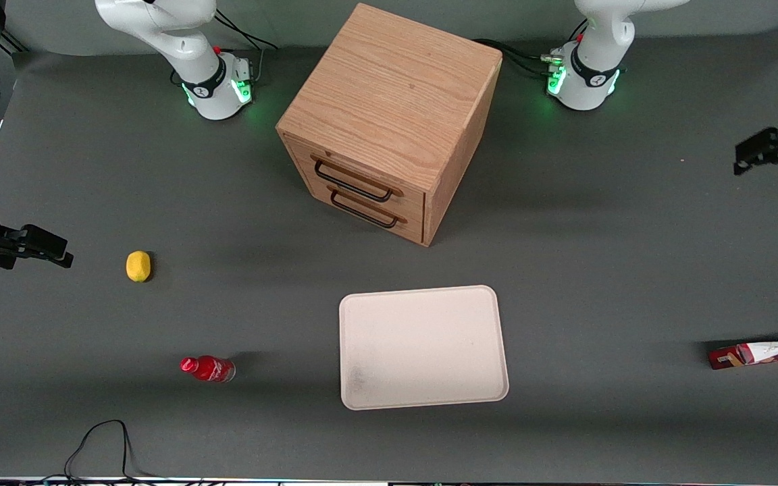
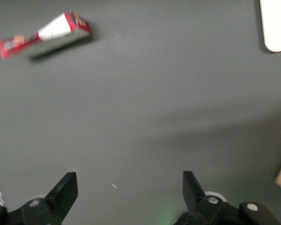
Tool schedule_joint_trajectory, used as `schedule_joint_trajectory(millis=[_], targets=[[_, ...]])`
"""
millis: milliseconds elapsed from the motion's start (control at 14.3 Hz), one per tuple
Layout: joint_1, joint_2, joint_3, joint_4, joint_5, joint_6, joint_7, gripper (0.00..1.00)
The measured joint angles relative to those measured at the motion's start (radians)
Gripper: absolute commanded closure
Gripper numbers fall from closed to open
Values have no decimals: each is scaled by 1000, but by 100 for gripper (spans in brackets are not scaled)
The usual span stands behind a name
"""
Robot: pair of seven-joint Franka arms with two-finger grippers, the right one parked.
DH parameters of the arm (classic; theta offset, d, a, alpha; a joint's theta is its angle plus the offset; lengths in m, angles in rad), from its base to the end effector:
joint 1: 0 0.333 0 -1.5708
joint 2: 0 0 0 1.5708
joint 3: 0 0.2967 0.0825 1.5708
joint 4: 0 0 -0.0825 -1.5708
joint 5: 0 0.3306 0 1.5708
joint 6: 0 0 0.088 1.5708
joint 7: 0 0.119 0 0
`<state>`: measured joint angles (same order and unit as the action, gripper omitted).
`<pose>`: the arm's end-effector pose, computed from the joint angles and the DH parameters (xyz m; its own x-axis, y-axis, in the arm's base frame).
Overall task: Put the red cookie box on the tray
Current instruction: 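Move the left gripper down over the red-and-white cookie box, then close the left gripper on the cookie box's end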
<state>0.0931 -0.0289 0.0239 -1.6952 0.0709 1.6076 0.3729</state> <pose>0.4874 0.0657 0.5589 0.9636 -0.2552 -0.0802 -0.2591 -0.9649 -0.0436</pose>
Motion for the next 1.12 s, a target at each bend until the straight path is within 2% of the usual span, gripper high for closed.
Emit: schedule_joint_trajectory(millis=[420, 700, 910, 1120], targets=[[4, 330, 125, 246, 1, 190, 663, 0], [30, 489, 171, 323, -3, 341, 1077, 2], [78, 607, 175, 371, -48, 377, 1277, 2], [102, 722, 175, 424, -68, 450, 1387, 2]])
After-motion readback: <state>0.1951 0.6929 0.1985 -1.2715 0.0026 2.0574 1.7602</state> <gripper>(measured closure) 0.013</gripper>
